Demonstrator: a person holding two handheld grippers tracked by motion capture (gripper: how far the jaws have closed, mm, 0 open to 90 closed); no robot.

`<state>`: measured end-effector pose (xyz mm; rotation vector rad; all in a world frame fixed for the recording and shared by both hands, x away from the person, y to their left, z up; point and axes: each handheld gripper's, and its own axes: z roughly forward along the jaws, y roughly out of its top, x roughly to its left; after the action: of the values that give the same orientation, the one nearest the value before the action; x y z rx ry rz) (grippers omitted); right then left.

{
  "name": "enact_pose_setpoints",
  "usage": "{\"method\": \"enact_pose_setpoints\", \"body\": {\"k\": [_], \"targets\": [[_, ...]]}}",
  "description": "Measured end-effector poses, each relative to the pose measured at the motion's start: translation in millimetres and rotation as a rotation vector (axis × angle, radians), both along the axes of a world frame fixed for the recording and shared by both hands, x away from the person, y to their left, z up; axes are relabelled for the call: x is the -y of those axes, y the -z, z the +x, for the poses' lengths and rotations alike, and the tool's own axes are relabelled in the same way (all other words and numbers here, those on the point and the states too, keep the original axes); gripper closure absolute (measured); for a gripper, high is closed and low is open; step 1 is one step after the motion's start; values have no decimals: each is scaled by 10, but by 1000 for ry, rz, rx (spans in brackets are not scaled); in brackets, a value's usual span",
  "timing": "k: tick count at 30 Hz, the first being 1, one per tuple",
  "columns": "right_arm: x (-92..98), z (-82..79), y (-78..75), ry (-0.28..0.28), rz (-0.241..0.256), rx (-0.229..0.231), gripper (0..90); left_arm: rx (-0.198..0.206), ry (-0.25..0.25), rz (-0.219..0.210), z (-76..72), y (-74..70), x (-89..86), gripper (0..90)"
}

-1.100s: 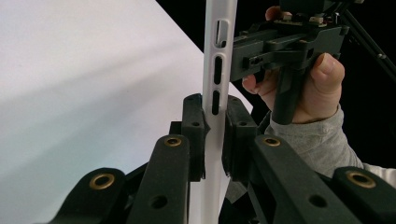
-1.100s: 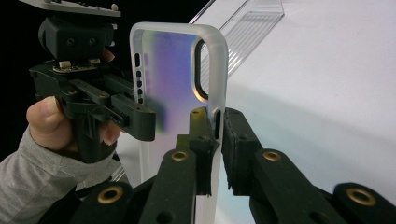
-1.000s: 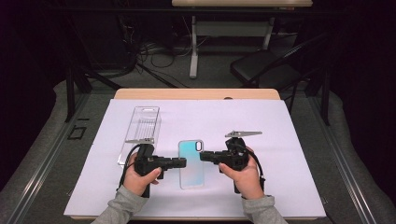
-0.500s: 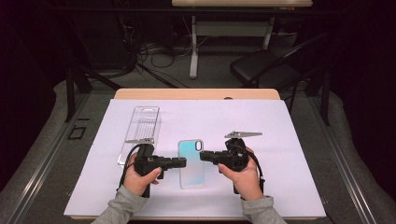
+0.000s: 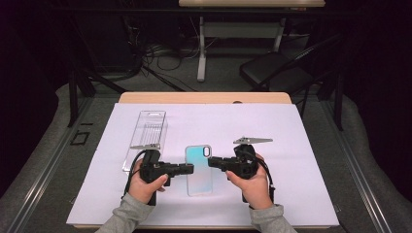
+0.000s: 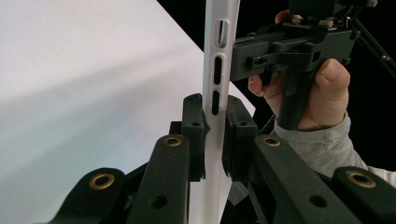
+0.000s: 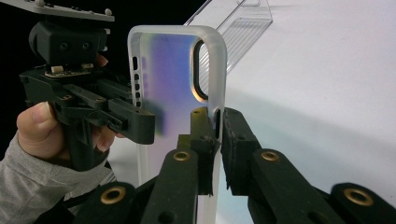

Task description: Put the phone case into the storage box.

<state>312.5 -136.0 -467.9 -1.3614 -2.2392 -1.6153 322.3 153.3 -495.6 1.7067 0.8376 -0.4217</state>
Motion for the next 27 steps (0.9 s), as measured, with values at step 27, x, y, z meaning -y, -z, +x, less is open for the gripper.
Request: {"method": "enact_pose_setpoints", "body": {"k": [27], "targets": [[18,5,2,30,-26,13,842,-12,-36,-37,23,-11,-58,748]]}}
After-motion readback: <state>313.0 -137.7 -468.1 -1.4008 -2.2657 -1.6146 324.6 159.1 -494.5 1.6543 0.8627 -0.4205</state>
